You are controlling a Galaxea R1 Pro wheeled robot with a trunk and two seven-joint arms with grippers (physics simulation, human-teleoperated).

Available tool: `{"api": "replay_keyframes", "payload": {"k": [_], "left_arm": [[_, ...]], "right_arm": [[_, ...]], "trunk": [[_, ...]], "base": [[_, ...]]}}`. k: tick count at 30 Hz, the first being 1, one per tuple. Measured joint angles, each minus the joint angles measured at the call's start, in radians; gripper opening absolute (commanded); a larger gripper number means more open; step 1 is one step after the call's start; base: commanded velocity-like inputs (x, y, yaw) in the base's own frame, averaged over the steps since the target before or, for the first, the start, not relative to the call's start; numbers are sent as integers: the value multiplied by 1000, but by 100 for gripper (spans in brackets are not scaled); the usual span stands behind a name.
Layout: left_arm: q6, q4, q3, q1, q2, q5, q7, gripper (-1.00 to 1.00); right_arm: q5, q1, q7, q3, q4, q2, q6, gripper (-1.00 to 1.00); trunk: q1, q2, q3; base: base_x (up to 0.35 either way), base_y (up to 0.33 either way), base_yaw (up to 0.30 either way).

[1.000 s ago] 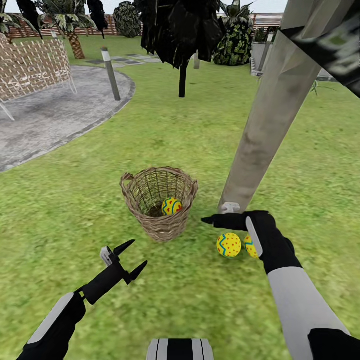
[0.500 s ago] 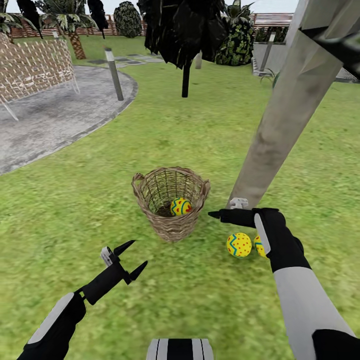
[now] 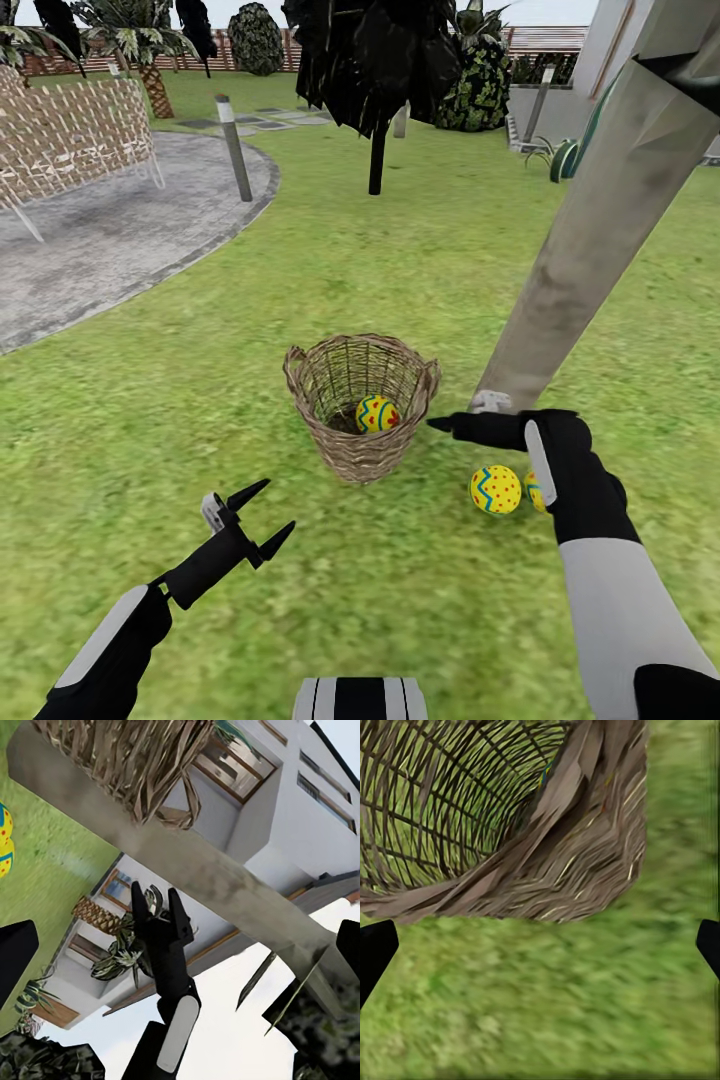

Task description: Take the three Easter eggs out of the wicker basket on the lawn in the garden, then place them on the lawn next to a single tree (choose any tree) so that all three eggs are next to the same tree and none are left in the basket.

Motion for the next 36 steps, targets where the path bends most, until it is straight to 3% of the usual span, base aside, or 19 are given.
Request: {"api": "replay_keyframes", "payload": {"k": [6,23,36], "left_arm": [[0,1,-2,0,0,0,1,100],[0,4,-4,0,-1,-1,1,100],[-2,9,-1,0,0,1,0,100]], "right_arm": [[0,1,0,-11,-1,-1,1,100],[-1,2,0,-11,-1,-1,0,100],[-3,2,0,-9,7,1,-2,100]], "trunk": [[0,0,0],[-8,4,66],[-8,4,66]], "base": [[0,0,0],[0,0,0],[24,86,0]]}}
